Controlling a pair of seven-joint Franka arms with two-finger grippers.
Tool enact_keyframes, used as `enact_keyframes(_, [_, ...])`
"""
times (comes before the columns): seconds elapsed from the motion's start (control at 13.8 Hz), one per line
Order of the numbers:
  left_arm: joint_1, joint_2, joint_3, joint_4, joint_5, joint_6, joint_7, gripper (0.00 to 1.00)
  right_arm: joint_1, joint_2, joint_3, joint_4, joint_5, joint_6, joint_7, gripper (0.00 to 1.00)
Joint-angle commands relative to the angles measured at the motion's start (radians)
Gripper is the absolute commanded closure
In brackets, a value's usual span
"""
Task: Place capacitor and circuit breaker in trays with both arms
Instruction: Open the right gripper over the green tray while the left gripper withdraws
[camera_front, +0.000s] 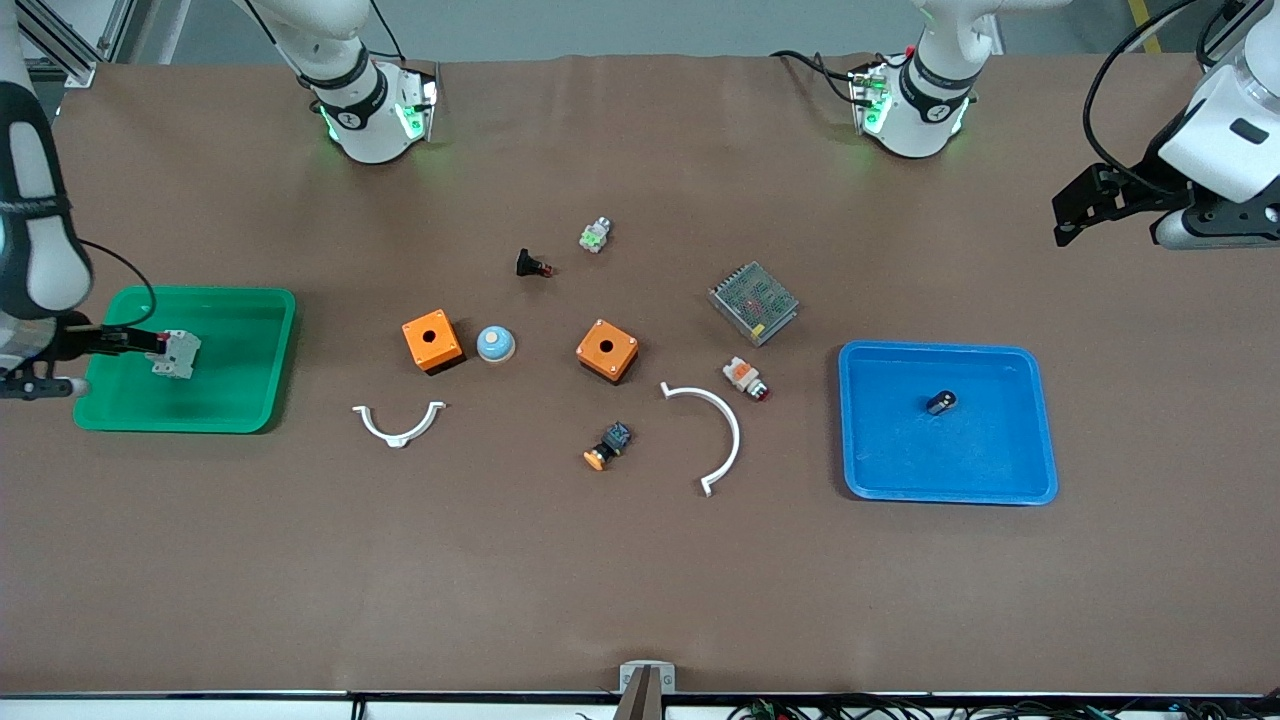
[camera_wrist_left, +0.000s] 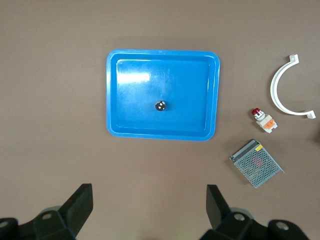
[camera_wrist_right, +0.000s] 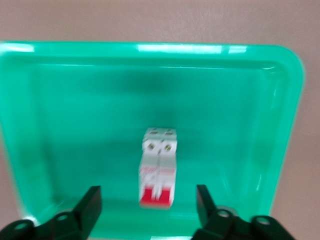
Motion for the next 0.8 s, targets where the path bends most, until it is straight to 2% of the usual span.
enact_keyframes(0.0, [-0.001, -0.015, 0.004, -0.008, -0.022, -0.006, 0.008, 0.0, 0.113, -0.16, 0.008, 0.029, -0.018, -0.163, 0.17, 0.05])
enact_keyframes(0.14, [-0.002, -0.009, 0.004, -0.005, -0.022, -0.003, 0.008, 0.0, 0.199, -0.249, 0.01, 0.029, -0.018, -0.22, 0.283, 0.03])
enact_keyframes(0.29, [-0.002, -0.002, 0.002, -0.005, -0.02, -0.002, 0.008, 0.0, 0.27, -0.312, 0.011, 0.043, -0.007, -0.243, 0.308, 0.02])
enact_keyframes(0.43, [-0.002, 0.001, 0.001, -0.005, -0.02, -0.002, 0.008, 0.0, 0.304, -0.325, 0.015, 0.087, 0.017, -0.255, 0.31, 0.01])
enact_keyframes(0.58, [-0.004, 0.001, -0.001, -0.005, -0.02, -0.002, 0.008, 0.0, 0.339, -0.322, 0.013, 0.167, 0.048, -0.328, 0.339, 0.02])
enact_keyframes(0.72, [-0.002, 0.001, -0.001, -0.007, -0.02, -0.003, 0.008, 0.0, 0.368, -0.334, 0.013, 0.177, 0.056, -0.353, 0.397, 0.01])
